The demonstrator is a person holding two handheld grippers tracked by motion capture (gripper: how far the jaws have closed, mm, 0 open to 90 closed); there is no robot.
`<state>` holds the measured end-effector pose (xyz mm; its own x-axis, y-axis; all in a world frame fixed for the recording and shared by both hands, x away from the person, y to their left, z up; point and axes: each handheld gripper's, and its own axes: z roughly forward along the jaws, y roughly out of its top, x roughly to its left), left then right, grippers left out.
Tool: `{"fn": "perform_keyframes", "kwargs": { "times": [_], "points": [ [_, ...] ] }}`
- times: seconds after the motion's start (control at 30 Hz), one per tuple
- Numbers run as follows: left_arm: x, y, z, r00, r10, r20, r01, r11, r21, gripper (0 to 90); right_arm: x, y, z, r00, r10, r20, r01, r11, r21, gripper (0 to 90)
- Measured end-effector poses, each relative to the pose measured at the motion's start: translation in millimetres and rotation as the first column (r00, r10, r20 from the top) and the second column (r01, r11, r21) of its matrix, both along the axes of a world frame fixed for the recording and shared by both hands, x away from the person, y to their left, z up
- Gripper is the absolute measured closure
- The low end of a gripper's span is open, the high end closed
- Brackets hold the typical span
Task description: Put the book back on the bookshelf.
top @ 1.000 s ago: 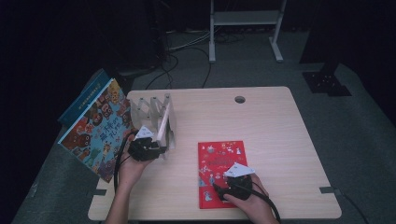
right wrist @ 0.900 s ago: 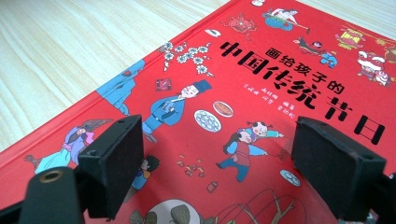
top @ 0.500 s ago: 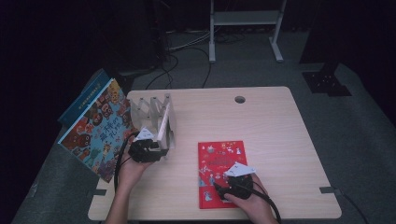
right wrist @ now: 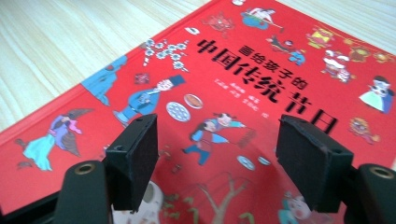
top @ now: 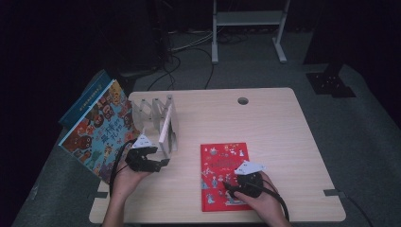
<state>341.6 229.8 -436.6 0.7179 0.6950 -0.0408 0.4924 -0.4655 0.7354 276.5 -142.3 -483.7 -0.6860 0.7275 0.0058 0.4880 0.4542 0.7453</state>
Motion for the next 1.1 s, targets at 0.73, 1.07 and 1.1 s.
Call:
{"fn": "perform_keyframes", "kwargs": {
  "times": [0.73,1.07,1.1],
  "points": [
    [-26.7,-33.4,-10.8,0.9925,-0.120,-0.027,0.120,0.9924,0.026,10.9,7.1,-54.3,4.2,0.9998,-0.008,-0.018,0.008,0.9997,-0.024,27.3],
    [-30.4,-53.6,-18.1,0.9829,-0.177,-0.050,0.178,0.9840,0.013,10.9,4.9,-71.9,0.6,0.9992,-0.027,-0.031,0.026,0.9989,-0.038,26.8],
    [-30.4,-55.9,-19.1,0.9816,-0.184,-0.052,0.185,0.9827,0.014,10.9,3.9,-74.5,-0.2,0.9991,-0.026,-0.035,0.024,0.9988,-0.043,26.4]
  ]
}}
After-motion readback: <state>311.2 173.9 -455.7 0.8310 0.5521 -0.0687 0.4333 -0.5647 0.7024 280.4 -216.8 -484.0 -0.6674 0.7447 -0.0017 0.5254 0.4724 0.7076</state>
